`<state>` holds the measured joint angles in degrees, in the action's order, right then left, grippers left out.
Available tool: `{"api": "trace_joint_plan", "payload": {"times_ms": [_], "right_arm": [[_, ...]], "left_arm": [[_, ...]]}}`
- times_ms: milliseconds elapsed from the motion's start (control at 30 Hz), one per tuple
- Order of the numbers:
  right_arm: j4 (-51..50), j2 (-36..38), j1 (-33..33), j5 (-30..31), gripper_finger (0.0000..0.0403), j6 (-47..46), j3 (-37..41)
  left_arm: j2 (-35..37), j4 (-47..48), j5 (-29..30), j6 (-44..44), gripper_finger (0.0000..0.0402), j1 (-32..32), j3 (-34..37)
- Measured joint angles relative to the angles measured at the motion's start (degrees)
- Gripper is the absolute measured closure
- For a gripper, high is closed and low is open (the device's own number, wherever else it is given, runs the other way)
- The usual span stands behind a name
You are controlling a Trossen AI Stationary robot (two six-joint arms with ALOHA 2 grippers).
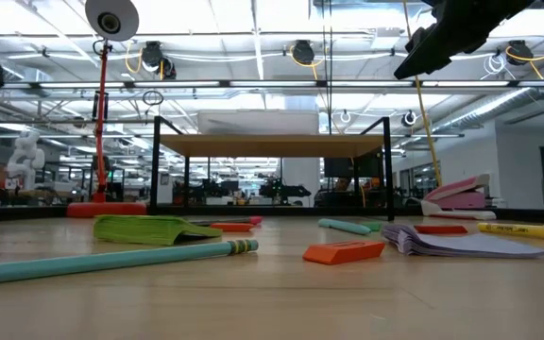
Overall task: Pack school essentials
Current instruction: Put the green scissors into the pink supply box on the shelf
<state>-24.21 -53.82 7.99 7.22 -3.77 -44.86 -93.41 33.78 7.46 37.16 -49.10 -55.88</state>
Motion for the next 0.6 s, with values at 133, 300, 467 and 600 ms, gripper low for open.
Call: {"api": "trace_joint_plan", "payload": {"times_ms": [133, 300, 467, 600], "right_arm": [[0.0, 0.0, 0.0, 0.0, 0.0273, 0.0, 0.0], [0.0, 0.0, 0.0, 0.0, 0.0273, -0.3, 0.0], [0.0, 0.0, 0.0, 0.0, 0.0273, -0.1, 0.0], [-0.1, 0.0, 0.0, 0.0, 0.0273, 0.0, 0.0]], "left_arm": [[0.0, -0.9, 0.1, -1.5, 0.0217, -1.4, 0.1], [-0.7, -0.9, 0.6, -0.8, 0.0217, -2.2, 0.2], [-2.5, -0.8, 0.6, -2.2, 0.0217, -2.4, 0.2], [-3.0, 0.1, 1.7, -2.5, 0.0217, -2.1, 0.3]]}}
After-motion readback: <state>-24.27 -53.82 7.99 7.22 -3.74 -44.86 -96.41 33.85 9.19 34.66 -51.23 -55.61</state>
